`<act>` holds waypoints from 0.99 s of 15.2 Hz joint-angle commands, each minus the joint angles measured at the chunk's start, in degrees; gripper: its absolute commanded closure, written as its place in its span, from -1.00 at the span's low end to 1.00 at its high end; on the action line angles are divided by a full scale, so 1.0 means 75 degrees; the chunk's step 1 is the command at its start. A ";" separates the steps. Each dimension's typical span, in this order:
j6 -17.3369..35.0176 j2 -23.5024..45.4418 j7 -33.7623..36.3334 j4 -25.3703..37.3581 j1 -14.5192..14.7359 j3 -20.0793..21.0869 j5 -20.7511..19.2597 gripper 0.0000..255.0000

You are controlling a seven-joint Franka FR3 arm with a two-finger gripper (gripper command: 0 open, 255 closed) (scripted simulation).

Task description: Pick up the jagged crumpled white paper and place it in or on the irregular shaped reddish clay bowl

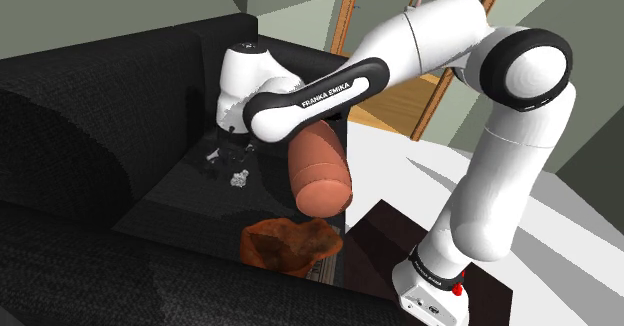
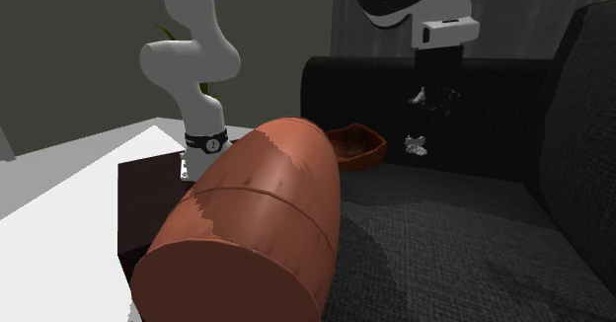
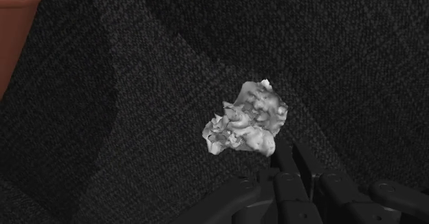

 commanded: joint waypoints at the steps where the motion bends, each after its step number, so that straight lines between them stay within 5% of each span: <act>1: -0.0188 -0.0093 -0.0038 0.0101 -0.0005 0.0021 0.0063 1.00; 10: -0.0951 -0.0478 -0.0221 0.0514 -0.0045 0.0067 0.0304 1.00; 15: -0.0540 -0.1762 -0.0109 -0.1087 0.0095 0.0276 0.0839 1.00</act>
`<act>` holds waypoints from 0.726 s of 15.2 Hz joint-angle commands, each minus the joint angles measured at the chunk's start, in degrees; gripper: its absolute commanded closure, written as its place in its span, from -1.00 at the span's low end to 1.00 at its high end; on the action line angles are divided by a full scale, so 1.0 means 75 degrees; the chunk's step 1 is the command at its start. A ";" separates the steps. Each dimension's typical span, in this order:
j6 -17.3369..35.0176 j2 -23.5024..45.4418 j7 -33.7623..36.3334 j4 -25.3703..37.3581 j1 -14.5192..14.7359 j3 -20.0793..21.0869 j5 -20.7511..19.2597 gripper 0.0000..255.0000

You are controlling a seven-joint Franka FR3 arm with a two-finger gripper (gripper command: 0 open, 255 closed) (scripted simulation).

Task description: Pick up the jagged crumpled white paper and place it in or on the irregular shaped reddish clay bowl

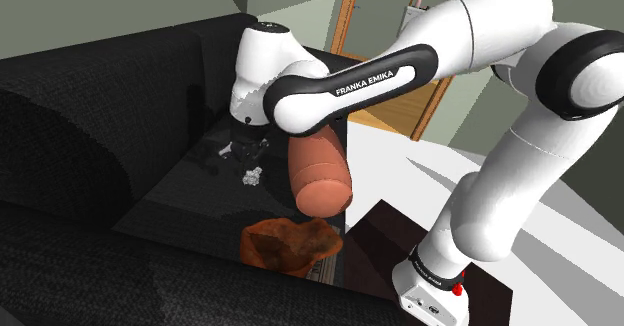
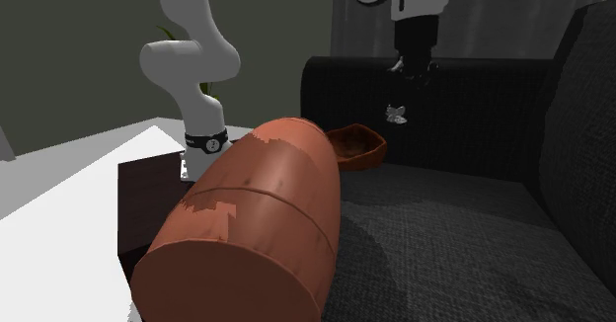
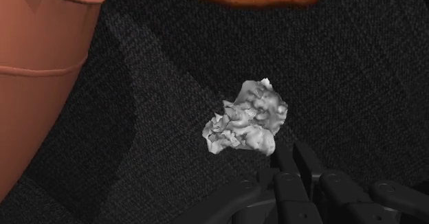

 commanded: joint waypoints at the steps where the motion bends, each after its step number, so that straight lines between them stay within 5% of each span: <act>1: 0.0125 -0.0496 0.0020 -0.0582 0.0075 0.0068 0.0231 1.00; 11: 0.0262 -0.3008 0.0360 -0.3082 0.1033 0.0442 0.1540 1.00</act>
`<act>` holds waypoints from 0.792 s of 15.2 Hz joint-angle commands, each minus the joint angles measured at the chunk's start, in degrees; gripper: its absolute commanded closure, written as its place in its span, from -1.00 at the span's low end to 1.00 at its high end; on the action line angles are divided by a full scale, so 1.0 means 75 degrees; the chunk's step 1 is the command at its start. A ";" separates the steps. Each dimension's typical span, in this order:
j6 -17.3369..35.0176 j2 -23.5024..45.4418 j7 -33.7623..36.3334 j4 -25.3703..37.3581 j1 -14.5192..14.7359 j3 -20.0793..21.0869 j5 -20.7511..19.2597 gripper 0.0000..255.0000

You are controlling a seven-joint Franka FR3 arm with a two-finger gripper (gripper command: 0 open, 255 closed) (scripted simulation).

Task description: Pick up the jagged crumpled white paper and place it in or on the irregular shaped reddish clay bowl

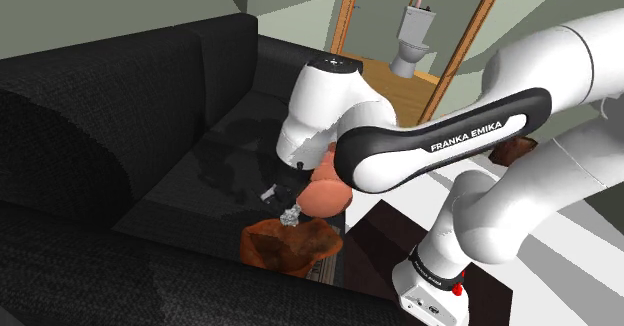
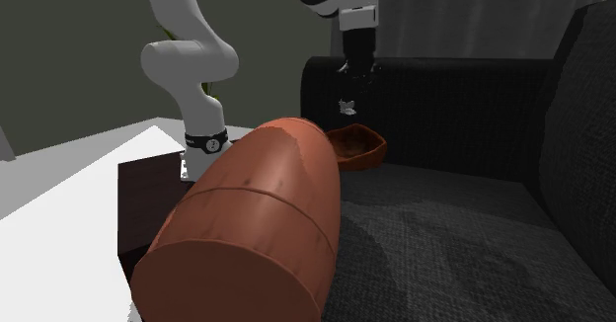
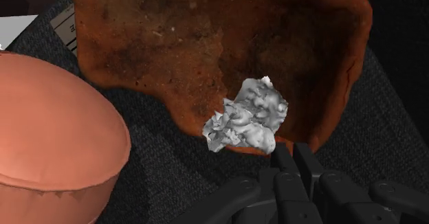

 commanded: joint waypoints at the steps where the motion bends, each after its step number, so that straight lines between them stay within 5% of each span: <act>1: -0.0062 -0.0517 0.0095 -0.0437 0.0259 0.0066 0.0276 1.00; 3: -0.0148 -0.0995 0.0238 -0.0817 0.0547 0.0157 0.0535 1.00; 12: 0.1076 -0.0283 0.0404 -0.1343 0.0438 0.0467 0.0470 1.00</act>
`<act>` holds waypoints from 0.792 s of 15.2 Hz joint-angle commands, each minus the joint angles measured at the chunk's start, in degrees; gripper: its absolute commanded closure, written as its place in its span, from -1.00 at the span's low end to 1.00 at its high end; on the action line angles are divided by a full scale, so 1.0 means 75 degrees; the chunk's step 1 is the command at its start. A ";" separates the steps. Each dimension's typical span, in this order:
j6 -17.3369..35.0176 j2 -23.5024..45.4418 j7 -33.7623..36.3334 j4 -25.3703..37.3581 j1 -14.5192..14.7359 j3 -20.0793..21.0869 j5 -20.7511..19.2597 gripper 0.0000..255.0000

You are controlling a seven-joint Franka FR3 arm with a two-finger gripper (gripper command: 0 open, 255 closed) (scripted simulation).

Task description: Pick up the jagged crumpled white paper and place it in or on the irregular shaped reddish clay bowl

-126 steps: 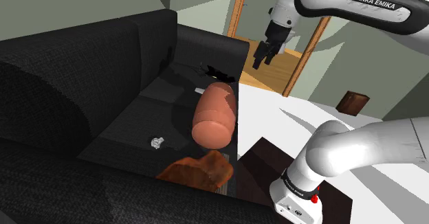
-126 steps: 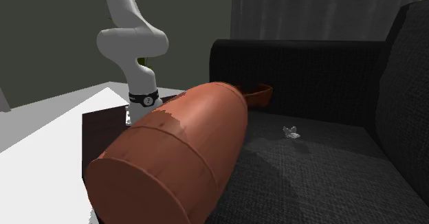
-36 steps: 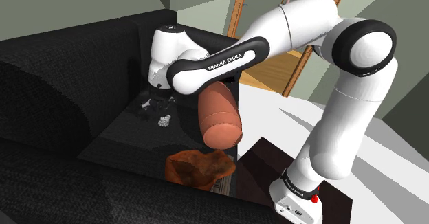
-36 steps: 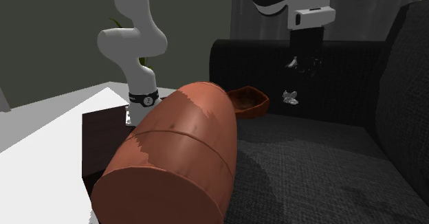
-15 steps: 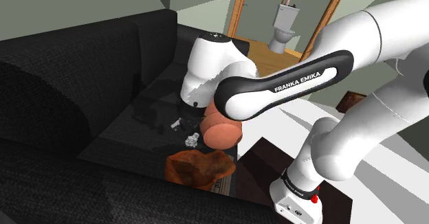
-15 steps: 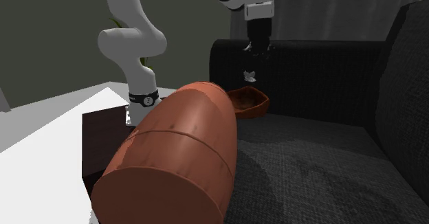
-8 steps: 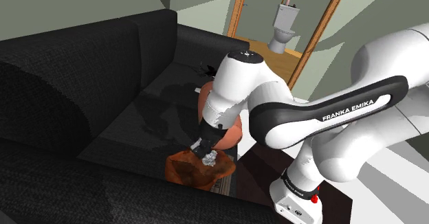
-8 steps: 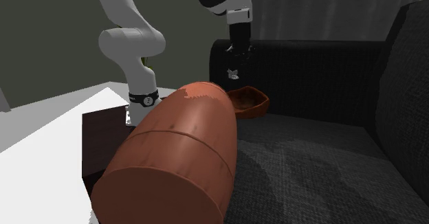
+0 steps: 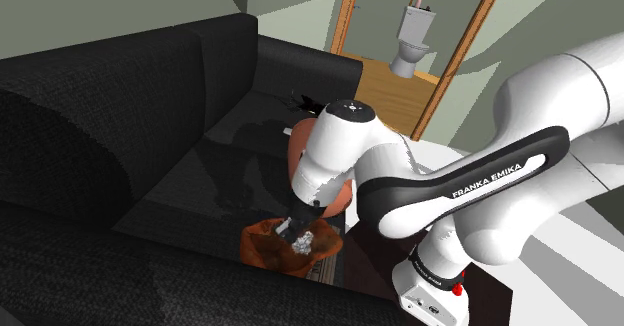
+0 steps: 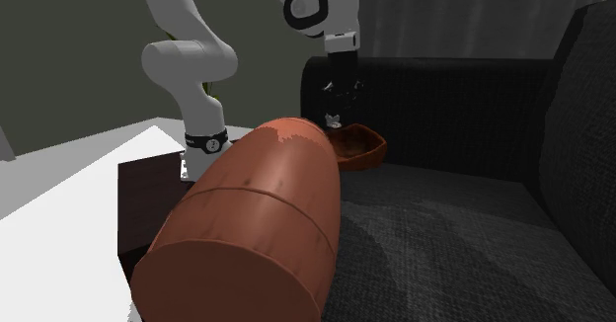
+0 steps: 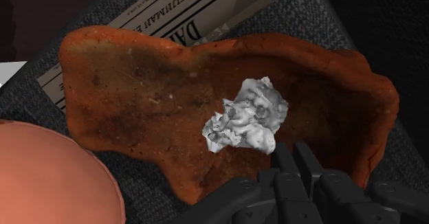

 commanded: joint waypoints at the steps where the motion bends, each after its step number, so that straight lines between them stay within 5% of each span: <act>1: 0.0162 0.0076 0.0008 -0.0082 -0.0014 0.0027 -0.0006 1.00; 8: 0.0161 0.0077 0.0008 -0.0081 -0.0014 0.0027 -0.0007 1.00; 9: 0.0161 0.0077 0.0008 -0.0081 -0.0014 0.0027 -0.0007 -1.00; 12: 0.0161 0.0077 0.0008 -0.0081 -0.0014 0.0027 -0.0007 -1.00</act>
